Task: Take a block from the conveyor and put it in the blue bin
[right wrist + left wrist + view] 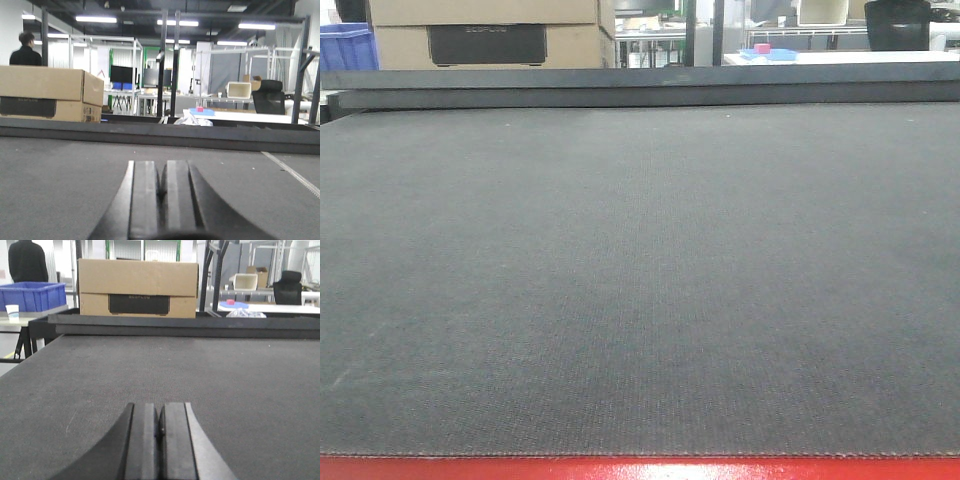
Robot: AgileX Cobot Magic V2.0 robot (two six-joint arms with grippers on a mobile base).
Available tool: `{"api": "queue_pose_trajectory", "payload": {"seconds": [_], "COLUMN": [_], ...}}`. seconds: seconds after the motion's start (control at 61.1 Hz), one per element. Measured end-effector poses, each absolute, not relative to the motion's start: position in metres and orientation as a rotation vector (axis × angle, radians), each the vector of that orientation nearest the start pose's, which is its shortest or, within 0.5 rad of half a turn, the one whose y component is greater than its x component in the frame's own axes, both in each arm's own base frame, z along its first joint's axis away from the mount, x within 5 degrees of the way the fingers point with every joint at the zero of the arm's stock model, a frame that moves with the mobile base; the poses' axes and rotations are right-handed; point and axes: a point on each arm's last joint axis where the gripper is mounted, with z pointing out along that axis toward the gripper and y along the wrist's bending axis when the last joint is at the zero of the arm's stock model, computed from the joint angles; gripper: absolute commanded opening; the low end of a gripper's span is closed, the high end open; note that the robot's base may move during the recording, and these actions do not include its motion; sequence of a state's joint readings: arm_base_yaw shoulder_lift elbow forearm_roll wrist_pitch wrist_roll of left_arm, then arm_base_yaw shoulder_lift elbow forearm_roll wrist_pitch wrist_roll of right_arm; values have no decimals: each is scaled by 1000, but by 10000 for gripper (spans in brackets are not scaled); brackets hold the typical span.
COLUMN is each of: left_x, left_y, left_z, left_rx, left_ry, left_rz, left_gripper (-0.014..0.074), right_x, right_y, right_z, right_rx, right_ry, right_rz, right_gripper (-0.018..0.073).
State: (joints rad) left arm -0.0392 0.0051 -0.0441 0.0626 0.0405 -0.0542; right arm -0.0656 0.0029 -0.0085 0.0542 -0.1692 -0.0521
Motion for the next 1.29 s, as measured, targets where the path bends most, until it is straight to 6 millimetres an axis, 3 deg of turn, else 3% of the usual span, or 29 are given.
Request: {"api": "queue_pose_trajectory", "payload": {"seconds": [0.082, 0.213, 0.327, 0.491, 0.655, 0.884, 1.048, 1.293], "left_x": [49, 38, 37, 59, 96, 157, 185, 217], "left_y": [-1, 0, 1, 1, -3, -5, -6, -7], "left_z": [245, 285, 314, 350, 380, 395, 383, 357], "left_rx": [31, 31, 28, 18, -8, -14, -15, -14], "left_ry": [1474, 1441, 1479, 1640, 1889, 2237, 2389, 2526], "left_rz": [-18, -1, 9, 5, -43, -34, -27, -20], "left_gripper": [-111, -111, -111, -111, -111, -111, -111, -111], "right_x": [50, 38, 34, 45, 84, 153, 189, 240], "right_y": [-4, -3, -2, -1, -3, -6, -8, -10], "right_z": [244, 286, 316, 353, 376, 374, 355, 313], "right_rx": [50, 44, 39, 32, 30, 30, 41, 258], "right_ry": [1297, 1243, 1302, 1553, 1837, 2311, 2580, 2813], "right_rz": [-59, -56, -51, -37, -23, 7, 36, 97], "right_gripper": [-167, -167, -167, -167, -167, -167, -167, -151]}}
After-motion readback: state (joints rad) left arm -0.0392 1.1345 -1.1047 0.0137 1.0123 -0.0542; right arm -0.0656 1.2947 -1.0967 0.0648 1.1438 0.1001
